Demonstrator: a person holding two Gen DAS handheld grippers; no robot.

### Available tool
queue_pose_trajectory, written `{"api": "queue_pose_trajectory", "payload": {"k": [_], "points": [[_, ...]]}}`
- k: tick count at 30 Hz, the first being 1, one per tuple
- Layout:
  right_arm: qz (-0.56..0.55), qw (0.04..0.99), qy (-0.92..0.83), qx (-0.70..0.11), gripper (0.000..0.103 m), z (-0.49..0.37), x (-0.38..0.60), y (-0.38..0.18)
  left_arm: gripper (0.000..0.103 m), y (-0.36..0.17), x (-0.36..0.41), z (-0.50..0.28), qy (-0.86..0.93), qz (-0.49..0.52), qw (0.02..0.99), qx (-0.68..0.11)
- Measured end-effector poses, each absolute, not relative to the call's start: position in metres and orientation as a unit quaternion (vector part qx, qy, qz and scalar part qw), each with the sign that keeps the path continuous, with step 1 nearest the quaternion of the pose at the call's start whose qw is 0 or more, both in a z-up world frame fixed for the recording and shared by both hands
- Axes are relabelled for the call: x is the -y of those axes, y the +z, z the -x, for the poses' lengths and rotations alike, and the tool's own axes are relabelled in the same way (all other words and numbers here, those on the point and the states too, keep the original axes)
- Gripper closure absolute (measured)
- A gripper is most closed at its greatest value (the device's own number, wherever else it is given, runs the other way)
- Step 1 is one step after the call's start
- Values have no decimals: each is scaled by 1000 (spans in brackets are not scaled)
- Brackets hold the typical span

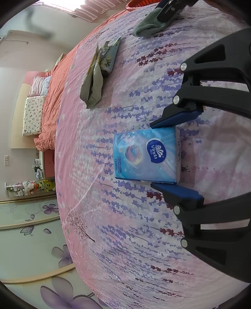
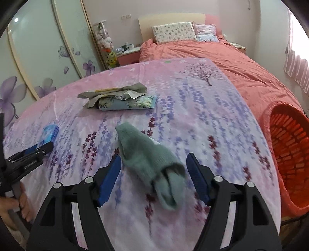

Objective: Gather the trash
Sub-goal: 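Grasp the blue Vinda tissue pack with the left tool while the right tool grasps the green sock, then carry the tissue pack and green sock over the orange basket and open both tools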

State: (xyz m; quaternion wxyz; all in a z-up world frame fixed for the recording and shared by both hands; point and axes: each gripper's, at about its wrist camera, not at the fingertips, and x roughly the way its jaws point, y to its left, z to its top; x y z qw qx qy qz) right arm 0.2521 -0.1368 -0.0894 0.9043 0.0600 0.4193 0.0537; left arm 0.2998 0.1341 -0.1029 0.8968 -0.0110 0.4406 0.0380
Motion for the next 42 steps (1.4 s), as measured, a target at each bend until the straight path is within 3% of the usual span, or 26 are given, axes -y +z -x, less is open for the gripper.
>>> {"api": "queue_pose_trajectory", "payload": {"k": [2,3,4,7,42], "points": [[-46,906,44,-419,47,-251,133,-90,48,-103,-134,-300,38,11,897,-441],[-44,906,44,-419,61,-250,134,-90,48,-103,-134,-300,38,11,897,-441],[-47,906,39,-418,68,-248,136,-90,48,-103,-134,-300,38,11,897,-441],[-67,906,31,-418,81,-245,147,-91,48,-103,-134,-300,38,11,897,-441],[-102,903,57,-414,80,-242,159,-92,51,-103,-135,-298,23,20,899,-437]]}}
